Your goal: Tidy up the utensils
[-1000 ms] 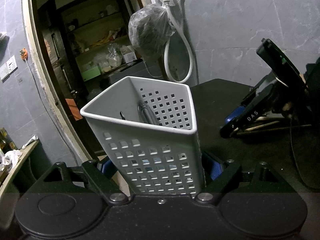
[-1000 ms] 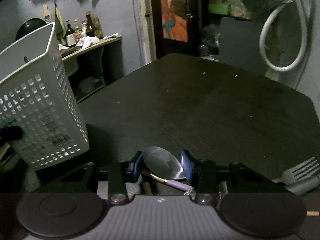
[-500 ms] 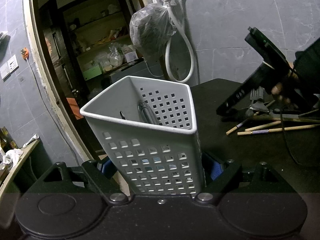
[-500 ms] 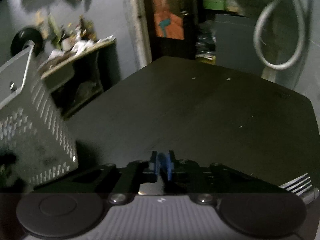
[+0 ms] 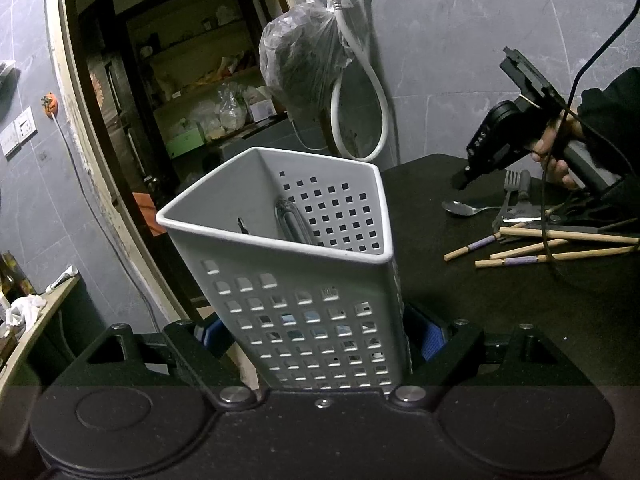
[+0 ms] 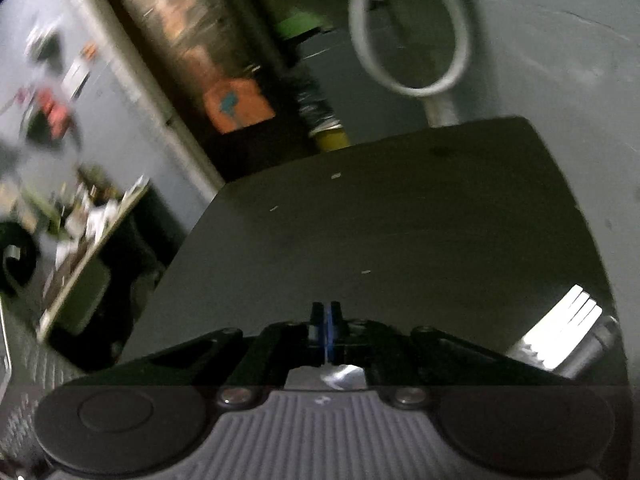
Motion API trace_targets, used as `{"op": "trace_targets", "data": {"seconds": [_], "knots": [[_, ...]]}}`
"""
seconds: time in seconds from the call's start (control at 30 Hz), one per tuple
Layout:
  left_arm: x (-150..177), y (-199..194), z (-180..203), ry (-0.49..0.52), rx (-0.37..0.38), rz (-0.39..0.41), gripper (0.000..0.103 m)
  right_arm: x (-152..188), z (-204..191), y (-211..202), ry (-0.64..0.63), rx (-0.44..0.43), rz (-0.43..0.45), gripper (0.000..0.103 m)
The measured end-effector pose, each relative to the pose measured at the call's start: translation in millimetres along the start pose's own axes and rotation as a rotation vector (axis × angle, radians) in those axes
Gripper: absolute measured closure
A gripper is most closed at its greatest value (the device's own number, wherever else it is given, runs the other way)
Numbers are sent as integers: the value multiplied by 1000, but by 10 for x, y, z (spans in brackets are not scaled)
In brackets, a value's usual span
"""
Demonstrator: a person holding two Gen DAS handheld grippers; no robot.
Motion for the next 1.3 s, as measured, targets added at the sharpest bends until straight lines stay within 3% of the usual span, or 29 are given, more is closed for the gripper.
{"op": "trace_targets", "data": {"seconds": [0.17,0.23,0.27,0.3,0.53,0.67,0.73,0.8,0.87,1.3], "knots": [[-2,2,0,1,1,0,15,33,120,2,-12,-4,-21,99],[-4,7,0,1,1,0,15,112,34,-33,-87,-3,-32,84],[-5,9,-1,1,1,-1,15,143,-8,-32,-113,-10,-39,57],[-4,9,-1,1,1,0,15,178,-61,-34,-134,-16,-40,43],[15,12,-4,0,0,-3,15,390,-371,68,-332,5,-104,43],[31,26,2,-1,0,-9,15,513,-509,52,-438,32,-88,41],[26,39,4,-2,0,-11,14,560,-545,11,-475,42,-77,42],[21,47,5,-2,-1,-12,15,600,-604,0,-525,55,-64,52],[20,47,6,-2,-1,-12,15,606,-636,-12,-525,48,-62,62],[20,52,14,-1,1,-12,14,547,-665,128,-530,21,-62,64]]}}
Point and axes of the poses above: each gripper's, at about its wrist camera, not at the fingertips, and y roughly the way its jaws point, z to its right, x to its underside, the point moved 6 cm from there along y, roughly the way its jaws point, and after that the axes turned 9 degrees about z, right-handed, at the moved point
